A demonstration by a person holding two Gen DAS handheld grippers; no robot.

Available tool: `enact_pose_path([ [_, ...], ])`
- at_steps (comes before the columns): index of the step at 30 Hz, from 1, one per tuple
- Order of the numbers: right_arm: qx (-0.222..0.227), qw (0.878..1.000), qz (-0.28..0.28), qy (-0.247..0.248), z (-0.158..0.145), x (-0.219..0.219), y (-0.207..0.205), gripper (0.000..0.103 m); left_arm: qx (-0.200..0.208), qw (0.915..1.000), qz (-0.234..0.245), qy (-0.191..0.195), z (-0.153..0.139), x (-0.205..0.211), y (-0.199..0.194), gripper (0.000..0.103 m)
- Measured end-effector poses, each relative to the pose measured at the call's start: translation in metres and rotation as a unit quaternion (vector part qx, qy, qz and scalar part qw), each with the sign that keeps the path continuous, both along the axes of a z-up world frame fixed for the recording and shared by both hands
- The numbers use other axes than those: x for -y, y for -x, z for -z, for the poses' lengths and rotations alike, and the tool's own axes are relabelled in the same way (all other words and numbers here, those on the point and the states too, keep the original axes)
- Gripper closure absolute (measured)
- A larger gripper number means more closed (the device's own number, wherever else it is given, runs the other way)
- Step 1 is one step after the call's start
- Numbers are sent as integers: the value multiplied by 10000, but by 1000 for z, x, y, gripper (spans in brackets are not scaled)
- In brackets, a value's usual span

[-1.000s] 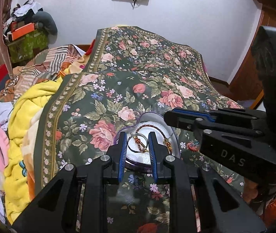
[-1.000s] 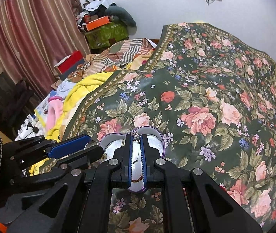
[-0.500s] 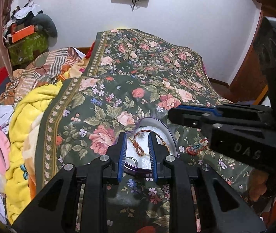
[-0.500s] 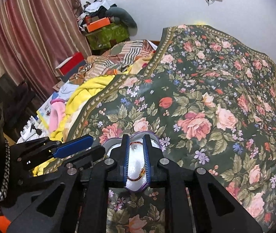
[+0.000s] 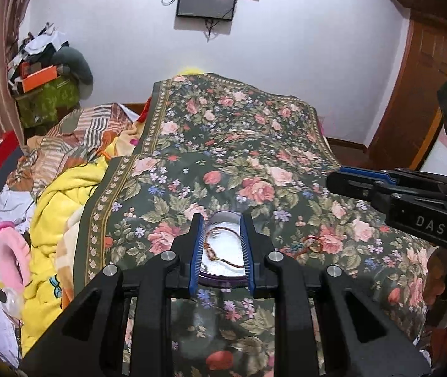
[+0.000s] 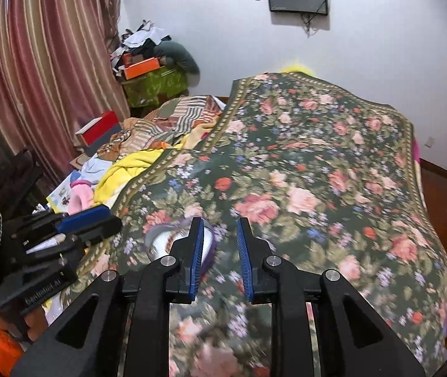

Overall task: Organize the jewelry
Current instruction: 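Open the right tool to drop the small piece into the heart tin, then move the right tool to a silver charm on the bedspread and grasp it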

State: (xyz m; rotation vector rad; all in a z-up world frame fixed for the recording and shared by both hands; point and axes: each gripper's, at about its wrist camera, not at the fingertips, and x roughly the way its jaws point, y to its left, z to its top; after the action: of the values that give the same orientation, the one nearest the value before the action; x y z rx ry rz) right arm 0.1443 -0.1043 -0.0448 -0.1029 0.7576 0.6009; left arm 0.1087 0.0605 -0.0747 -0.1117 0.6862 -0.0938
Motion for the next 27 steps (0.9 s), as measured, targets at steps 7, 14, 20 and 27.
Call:
enact_pose_path([
  [7,140,9988,381,284,4,39,22,71,-147,9994,317,-56,4,29,8,82],
  [14,2,9969,610,493,22,68,40,67,-430,9962,742,-160,20,67,15,79],
  [20,-254,9943,768,691,46,86,53,66,-766,9916,1036,-131,40,91,17,78],
  [27,-433,9922,905,735,61,106,63,66,-1215,9821,1423,-198,69,120,18,78],
])
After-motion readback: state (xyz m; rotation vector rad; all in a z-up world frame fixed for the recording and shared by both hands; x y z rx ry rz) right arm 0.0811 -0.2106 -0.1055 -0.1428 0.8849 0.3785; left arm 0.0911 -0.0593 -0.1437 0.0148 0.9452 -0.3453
